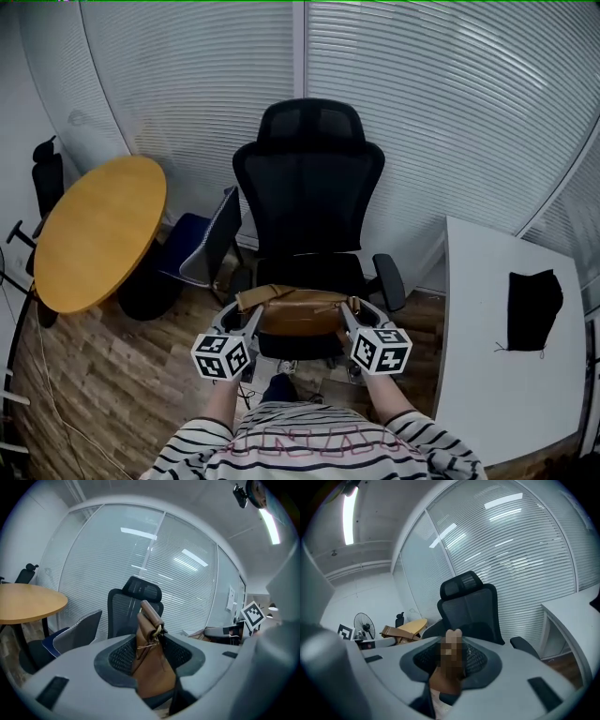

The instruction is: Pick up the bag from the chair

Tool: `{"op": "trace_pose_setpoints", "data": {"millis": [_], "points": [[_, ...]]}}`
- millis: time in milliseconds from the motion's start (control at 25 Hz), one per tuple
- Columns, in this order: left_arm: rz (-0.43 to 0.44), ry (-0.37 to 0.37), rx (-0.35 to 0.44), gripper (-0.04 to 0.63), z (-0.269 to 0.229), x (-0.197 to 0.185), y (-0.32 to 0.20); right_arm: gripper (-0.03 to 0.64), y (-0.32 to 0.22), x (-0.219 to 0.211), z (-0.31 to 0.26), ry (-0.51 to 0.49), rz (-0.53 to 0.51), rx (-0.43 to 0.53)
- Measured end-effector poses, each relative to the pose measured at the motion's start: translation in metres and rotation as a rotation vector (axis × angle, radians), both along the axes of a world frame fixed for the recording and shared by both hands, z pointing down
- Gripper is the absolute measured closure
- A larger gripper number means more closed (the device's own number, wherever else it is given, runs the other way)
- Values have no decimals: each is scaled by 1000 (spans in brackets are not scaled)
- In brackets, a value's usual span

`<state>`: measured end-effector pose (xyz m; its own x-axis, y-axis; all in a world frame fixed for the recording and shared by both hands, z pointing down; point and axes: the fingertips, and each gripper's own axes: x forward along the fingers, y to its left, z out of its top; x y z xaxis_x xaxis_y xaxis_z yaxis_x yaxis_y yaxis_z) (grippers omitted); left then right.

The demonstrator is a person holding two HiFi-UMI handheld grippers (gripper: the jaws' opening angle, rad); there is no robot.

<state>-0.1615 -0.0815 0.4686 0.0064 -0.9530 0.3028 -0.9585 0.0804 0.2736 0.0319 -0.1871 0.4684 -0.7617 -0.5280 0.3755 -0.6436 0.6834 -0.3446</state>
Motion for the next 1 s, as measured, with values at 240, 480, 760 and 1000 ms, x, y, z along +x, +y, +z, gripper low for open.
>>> {"op": "trace_pose_setpoints", "data": {"millis": [240, 480, 760, 1000], "points": [[-25, 9, -4, 397, 1, 8, 26, 485, 21, 5, -2, 22, -27, 1], [-16, 2, -11, 399, 1, 19, 43, 486, 43, 19, 3, 31, -26, -13], [4, 0, -18, 400, 5, 29, 50, 489, 56, 31, 9, 46, -12, -19], [14, 16, -29, 400, 12, 34, 49, 491, 55, 37, 13, 62, -1, -22]]}}
